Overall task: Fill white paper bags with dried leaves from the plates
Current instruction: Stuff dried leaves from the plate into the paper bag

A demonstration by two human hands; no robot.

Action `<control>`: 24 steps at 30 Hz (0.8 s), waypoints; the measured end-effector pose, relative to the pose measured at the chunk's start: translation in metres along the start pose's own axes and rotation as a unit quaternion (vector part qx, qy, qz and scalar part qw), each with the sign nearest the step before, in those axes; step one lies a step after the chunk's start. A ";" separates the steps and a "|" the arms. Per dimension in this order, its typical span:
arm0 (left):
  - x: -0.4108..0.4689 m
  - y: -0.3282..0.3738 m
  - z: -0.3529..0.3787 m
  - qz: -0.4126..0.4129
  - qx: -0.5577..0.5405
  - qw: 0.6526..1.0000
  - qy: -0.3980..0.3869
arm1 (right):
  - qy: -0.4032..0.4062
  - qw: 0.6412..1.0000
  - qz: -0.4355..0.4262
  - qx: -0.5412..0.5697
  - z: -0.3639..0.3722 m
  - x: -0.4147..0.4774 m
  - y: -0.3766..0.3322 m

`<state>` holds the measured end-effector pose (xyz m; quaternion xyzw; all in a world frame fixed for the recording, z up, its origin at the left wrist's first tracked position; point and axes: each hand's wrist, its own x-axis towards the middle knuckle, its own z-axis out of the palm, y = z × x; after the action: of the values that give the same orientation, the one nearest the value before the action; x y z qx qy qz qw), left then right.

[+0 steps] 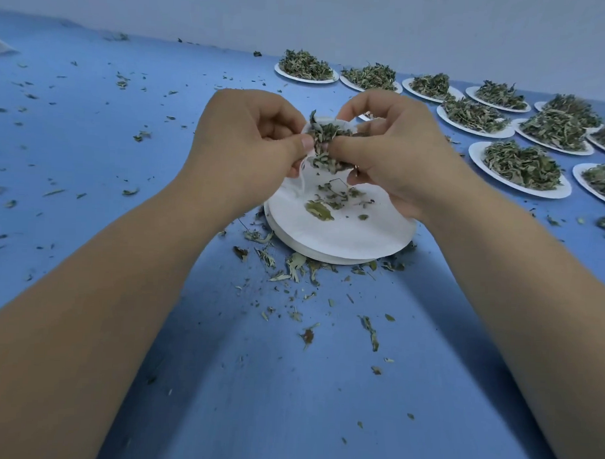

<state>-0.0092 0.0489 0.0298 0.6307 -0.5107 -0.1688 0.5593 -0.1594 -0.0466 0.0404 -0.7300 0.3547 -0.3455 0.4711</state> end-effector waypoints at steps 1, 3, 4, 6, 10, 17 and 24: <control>-0.001 0.001 -0.001 0.005 -0.017 1.000 0.001 | 0.008 1.000 -0.003 -0.015 0.002 0.001 0.000; -0.003 0.003 0.000 0.014 -0.039 0.999 -0.008 | 0.025 0.999 -0.008 -0.046 0.005 0.004 0.001; -0.004 0.003 0.001 0.018 -0.043 0.999 -0.015 | 0.035 0.997 -0.011 -0.067 0.007 0.006 0.001; -0.006 0.004 0.004 0.026 -0.041 0.998 -0.026 | 0.050 0.992 -0.013 -0.116 0.010 0.007 0.001; -0.007 0.005 0.005 0.039 -0.038 0.998 -0.039 | 0.067 0.970 -0.024 -0.233 0.016 0.009 -0.006; -0.001 0.001 0.003 -0.001 -0.036 0.999 -0.012 | 0.074 0.960 -0.021 -0.268 0.019 0.014 -0.012; -0.002 0.002 0.004 -0.016 0.001 1.000 0.013 | 0.048 0.993 0.032 -0.098 0.009 -0.002 -0.013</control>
<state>-0.0140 0.0484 0.0297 0.6420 -0.4931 -0.1687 0.5624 -0.1500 -0.0368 0.0495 -0.7433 0.4327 -0.3284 0.3905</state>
